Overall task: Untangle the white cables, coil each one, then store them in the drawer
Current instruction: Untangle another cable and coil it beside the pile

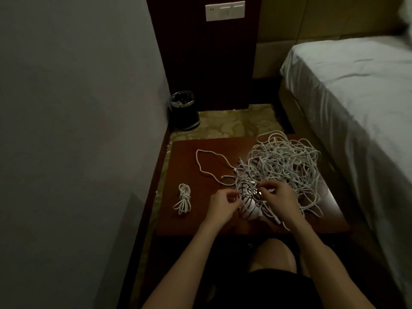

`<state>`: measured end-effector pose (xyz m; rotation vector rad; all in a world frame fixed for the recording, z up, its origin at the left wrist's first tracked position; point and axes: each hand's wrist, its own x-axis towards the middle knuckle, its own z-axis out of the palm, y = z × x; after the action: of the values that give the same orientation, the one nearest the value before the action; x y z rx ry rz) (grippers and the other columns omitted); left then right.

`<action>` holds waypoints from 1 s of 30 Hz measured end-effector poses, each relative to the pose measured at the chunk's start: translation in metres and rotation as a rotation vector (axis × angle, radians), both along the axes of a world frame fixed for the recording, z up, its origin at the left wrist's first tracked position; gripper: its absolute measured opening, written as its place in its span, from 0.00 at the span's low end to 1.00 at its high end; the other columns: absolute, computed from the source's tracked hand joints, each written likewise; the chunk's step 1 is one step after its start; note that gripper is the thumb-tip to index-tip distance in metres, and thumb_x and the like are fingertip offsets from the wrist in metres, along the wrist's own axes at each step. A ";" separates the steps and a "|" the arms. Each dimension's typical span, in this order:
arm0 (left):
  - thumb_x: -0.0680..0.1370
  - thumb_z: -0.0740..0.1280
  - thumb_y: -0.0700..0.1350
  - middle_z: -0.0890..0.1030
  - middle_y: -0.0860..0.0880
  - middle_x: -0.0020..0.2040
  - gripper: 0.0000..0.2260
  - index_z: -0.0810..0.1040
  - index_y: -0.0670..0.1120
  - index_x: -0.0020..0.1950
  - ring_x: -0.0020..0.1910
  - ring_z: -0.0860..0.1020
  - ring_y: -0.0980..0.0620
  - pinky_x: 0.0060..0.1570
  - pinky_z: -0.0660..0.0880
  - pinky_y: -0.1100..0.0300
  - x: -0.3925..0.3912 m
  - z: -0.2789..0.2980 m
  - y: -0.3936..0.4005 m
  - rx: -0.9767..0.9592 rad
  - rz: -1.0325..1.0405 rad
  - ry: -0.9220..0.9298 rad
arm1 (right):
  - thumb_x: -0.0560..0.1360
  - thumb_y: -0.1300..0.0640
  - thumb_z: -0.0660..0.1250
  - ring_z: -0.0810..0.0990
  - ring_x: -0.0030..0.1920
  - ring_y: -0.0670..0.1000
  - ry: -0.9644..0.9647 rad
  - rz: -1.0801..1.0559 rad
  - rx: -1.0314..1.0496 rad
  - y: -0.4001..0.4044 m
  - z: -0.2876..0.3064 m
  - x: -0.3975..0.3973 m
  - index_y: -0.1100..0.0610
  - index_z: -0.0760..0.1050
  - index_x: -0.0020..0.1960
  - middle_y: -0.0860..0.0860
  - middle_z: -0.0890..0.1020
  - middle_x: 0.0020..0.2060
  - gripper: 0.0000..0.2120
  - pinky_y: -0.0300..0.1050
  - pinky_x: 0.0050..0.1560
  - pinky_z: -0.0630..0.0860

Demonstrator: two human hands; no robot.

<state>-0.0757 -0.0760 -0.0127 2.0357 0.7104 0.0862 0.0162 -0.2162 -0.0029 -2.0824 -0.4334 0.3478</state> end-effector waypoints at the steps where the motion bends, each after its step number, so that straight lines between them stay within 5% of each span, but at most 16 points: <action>1: 0.75 0.73 0.44 0.82 0.47 0.57 0.15 0.81 0.44 0.61 0.55 0.79 0.54 0.50 0.71 0.68 0.006 -0.004 -0.007 0.007 -0.008 0.022 | 0.77 0.62 0.66 0.81 0.45 0.52 -0.007 -0.004 -0.007 -0.005 0.000 0.002 0.58 0.82 0.49 0.51 0.83 0.43 0.06 0.45 0.45 0.73; 7: 0.75 0.72 0.45 0.84 0.46 0.54 0.12 0.82 0.45 0.58 0.56 0.80 0.48 0.57 0.75 0.57 0.027 -0.014 -0.016 0.143 -0.038 0.178 | 0.77 0.60 0.66 0.81 0.38 0.52 -0.027 0.037 -0.079 -0.023 0.003 0.007 0.55 0.81 0.51 0.50 0.83 0.44 0.06 0.39 0.35 0.71; 10: 0.77 0.70 0.46 0.84 0.49 0.54 0.08 0.84 0.48 0.54 0.54 0.81 0.49 0.55 0.76 0.57 0.030 -0.003 -0.007 0.220 -0.040 0.157 | 0.78 0.59 0.66 0.78 0.38 0.43 -0.038 0.065 -0.084 -0.023 0.009 0.007 0.55 0.81 0.56 0.49 0.83 0.46 0.08 0.36 0.38 0.69; 12: 0.77 0.69 0.47 0.84 0.50 0.53 0.07 0.85 0.49 0.52 0.52 0.81 0.50 0.53 0.78 0.55 0.032 0.011 0.000 0.268 -0.045 0.109 | 0.78 0.59 0.66 0.76 0.31 0.40 -0.057 0.080 -0.088 -0.021 0.015 0.007 0.54 0.80 0.58 0.43 0.79 0.39 0.10 0.29 0.32 0.67; 14: 0.78 0.69 0.47 0.84 0.51 0.52 0.08 0.84 0.48 0.53 0.49 0.81 0.54 0.48 0.78 0.59 0.034 0.028 0.006 0.273 -0.047 0.030 | 0.78 0.58 0.66 0.74 0.29 0.40 -0.088 0.100 -0.071 -0.017 0.025 0.007 0.54 0.78 0.61 0.41 0.77 0.39 0.12 0.29 0.29 0.68; 16: 0.79 0.68 0.47 0.84 0.52 0.48 0.09 0.84 0.45 0.54 0.43 0.80 0.60 0.39 0.72 0.72 0.038 0.049 0.012 0.246 -0.061 -0.055 | 0.77 0.57 0.68 0.77 0.33 0.42 -0.135 0.123 -0.026 -0.010 0.036 0.008 0.52 0.76 0.64 0.44 0.79 0.50 0.16 0.30 0.30 0.70; 19: 0.79 0.68 0.45 0.83 0.55 0.37 0.07 0.84 0.44 0.51 0.35 0.78 0.65 0.34 0.71 0.75 0.042 0.084 0.016 0.195 -0.085 -0.175 | 0.76 0.57 0.69 0.80 0.40 0.44 -0.167 0.188 0.054 0.007 0.055 0.013 0.50 0.74 0.67 0.41 0.76 0.56 0.19 0.30 0.35 0.74; 24: 0.80 0.66 0.41 0.83 0.49 0.40 0.06 0.82 0.42 0.51 0.40 0.83 0.55 0.44 0.80 0.62 0.045 0.152 0.026 0.049 -0.076 -0.398 | 0.78 0.57 0.67 0.81 0.42 0.46 -0.217 0.186 0.047 0.033 0.078 0.032 0.55 0.80 0.57 0.47 0.82 0.50 0.09 0.43 0.44 0.80; 30: 0.80 0.66 0.41 0.84 0.48 0.40 0.06 0.82 0.42 0.52 0.39 0.83 0.58 0.40 0.78 0.65 0.036 0.192 0.047 0.012 0.006 -0.650 | 0.79 0.55 0.65 0.81 0.37 0.50 -0.224 0.165 0.047 0.038 0.104 0.044 0.58 0.81 0.47 0.49 0.82 0.37 0.09 0.41 0.38 0.77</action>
<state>-0.0396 -0.0289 0.1788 1.8552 0.3007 0.7192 0.0606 -0.1779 0.1011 -2.0524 -0.7425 0.1983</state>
